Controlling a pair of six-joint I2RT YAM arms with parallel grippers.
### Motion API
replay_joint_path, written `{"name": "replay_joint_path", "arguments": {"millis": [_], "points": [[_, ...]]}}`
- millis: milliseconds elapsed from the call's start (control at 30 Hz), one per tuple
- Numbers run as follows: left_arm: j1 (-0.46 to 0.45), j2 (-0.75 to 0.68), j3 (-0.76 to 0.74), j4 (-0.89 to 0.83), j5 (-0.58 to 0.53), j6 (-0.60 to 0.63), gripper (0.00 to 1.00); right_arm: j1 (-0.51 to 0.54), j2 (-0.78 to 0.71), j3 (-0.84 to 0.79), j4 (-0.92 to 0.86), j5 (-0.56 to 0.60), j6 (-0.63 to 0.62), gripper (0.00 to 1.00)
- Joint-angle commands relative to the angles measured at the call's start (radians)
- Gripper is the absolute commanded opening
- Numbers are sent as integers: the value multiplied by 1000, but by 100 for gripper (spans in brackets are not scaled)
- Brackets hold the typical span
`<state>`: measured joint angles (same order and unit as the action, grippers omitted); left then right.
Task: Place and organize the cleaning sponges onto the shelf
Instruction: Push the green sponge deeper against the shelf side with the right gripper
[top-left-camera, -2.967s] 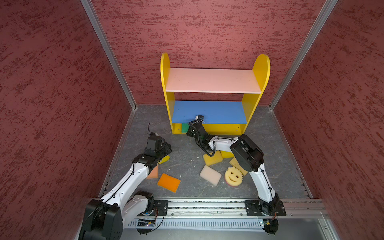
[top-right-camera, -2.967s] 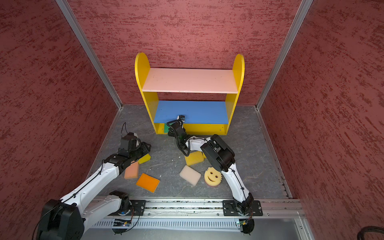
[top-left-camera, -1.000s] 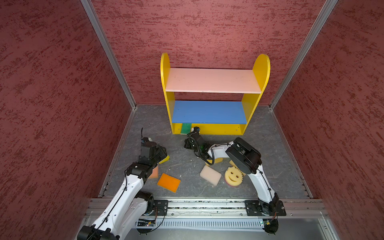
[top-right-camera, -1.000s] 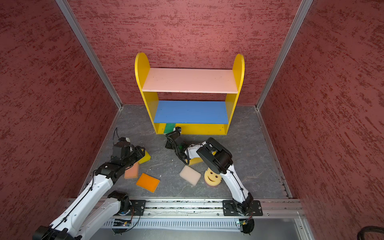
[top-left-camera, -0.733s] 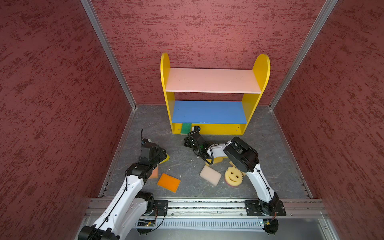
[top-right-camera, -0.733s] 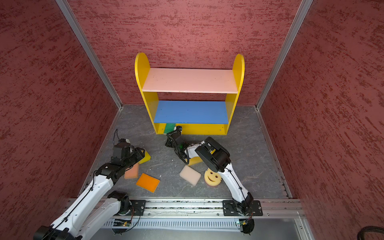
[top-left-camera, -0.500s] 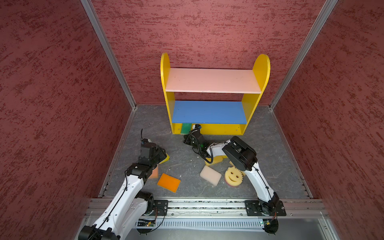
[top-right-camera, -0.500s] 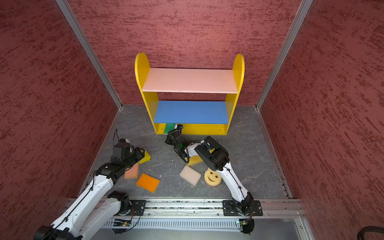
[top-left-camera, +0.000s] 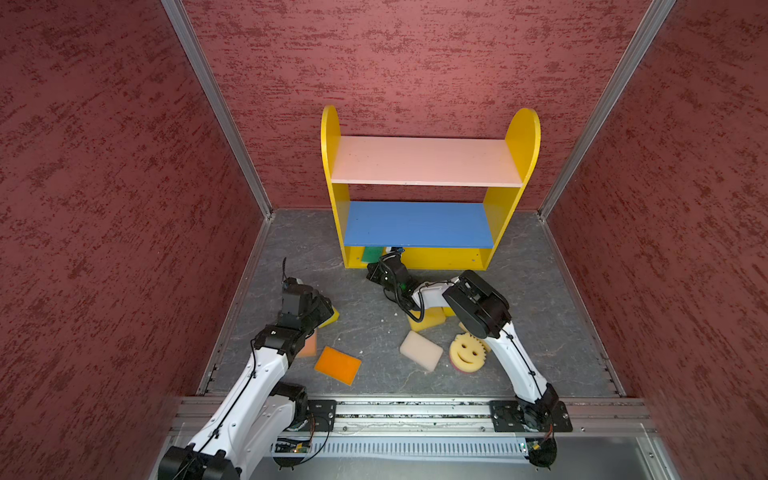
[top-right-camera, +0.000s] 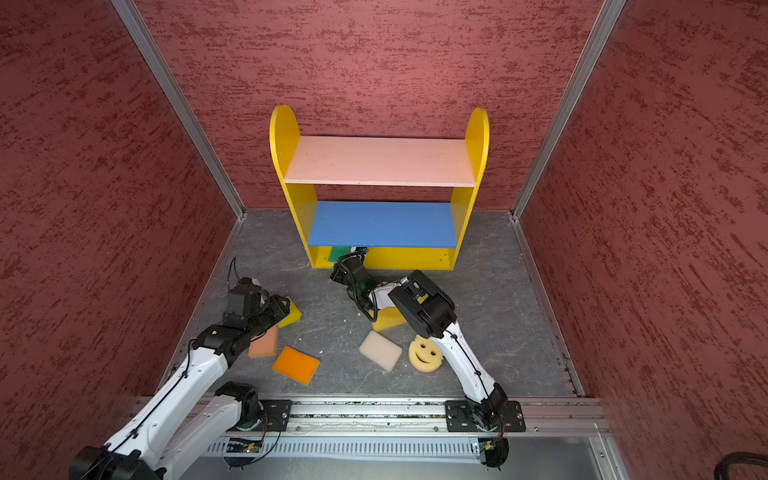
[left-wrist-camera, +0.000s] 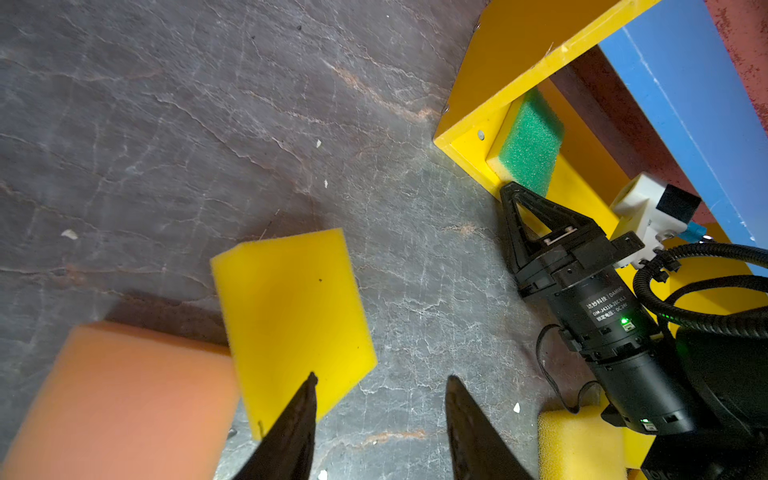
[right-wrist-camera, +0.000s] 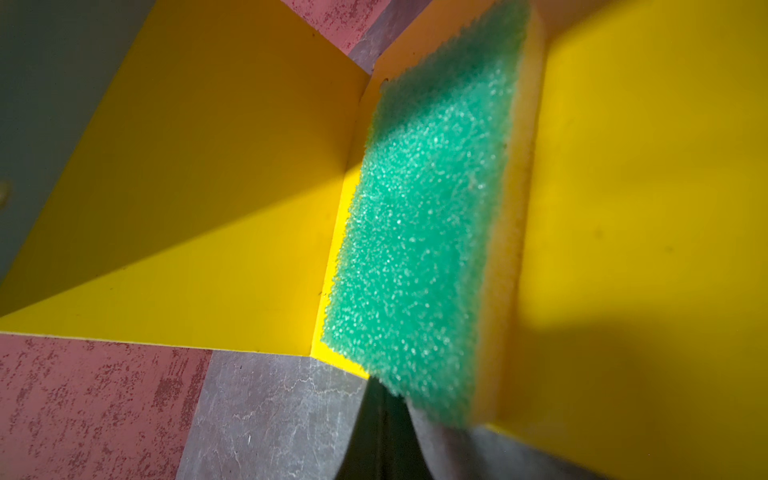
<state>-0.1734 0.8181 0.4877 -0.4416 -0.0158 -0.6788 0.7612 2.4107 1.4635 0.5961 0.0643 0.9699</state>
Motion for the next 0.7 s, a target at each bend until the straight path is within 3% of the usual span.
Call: {"name": "replay_joint_path", "arguments": {"millis": [0, 667], "points": [[6, 6, 5, 19, 9, 16, 51, -8, 19, 5, -28, 14, 33, 0], [6, 18, 3, 29, 24, 10, 51, -30, -25, -81, 7, 56, 59, 0]]}}
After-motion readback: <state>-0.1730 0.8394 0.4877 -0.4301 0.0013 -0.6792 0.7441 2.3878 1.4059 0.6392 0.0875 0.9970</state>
